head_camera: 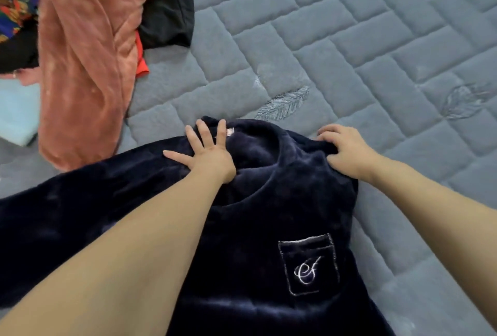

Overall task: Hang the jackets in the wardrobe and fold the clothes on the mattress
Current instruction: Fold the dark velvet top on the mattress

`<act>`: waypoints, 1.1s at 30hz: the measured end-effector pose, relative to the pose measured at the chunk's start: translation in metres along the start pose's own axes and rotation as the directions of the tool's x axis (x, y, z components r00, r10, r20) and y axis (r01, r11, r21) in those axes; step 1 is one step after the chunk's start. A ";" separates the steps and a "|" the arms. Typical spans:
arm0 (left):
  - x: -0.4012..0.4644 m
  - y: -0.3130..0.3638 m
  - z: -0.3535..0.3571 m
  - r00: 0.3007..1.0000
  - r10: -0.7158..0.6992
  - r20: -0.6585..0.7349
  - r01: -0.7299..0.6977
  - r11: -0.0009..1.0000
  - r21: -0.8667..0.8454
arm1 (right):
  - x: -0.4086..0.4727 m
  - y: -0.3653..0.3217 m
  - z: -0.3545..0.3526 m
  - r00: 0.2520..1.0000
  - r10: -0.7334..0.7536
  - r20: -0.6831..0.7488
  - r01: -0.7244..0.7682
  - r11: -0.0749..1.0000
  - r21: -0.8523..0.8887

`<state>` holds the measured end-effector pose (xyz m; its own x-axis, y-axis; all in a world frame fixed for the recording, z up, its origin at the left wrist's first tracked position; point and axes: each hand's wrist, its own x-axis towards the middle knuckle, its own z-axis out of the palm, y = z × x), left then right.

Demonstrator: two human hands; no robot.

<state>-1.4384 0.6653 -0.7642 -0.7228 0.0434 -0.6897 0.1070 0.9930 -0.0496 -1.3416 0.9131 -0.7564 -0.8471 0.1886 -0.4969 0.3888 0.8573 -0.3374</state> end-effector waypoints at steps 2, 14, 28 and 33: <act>0.004 0.003 0.000 1.000 -0.028 0.010 0.028 0.999 0.018 | 0.000 -0.014 -0.011 0.998 -0.021 0.052 0.008 0.972 0.236; 0.017 0.007 0.003 0.998 -0.056 -0.004 0.056 0.998 0.039 | -0.015 -0.018 -0.032 0.691 0.035 0.722 -0.048 0.999 -0.002; -0.025 -0.012 -0.017 0.980 0.174 -0.099 -0.194 0.944 -0.268 | -0.114 -0.026 -0.040 0.982 -0.130 0.137 0.080 0.944 0.320; -0.093 0.012 -0.035 0.755 0.614 -0.230 -0.655 0.708 -0.264 | -0.141 -0.034 -0.057 0.984 -0.157 0.087 0.153 0.987 0.044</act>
<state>-1.3936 0.6769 -0.6754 -0.6371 0.6675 -0.3855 0.3694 0.7033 0.6073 -1.2560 0.8852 -0.6294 -0.8627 0.0094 -0.5056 0.2698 0.8541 -0.4446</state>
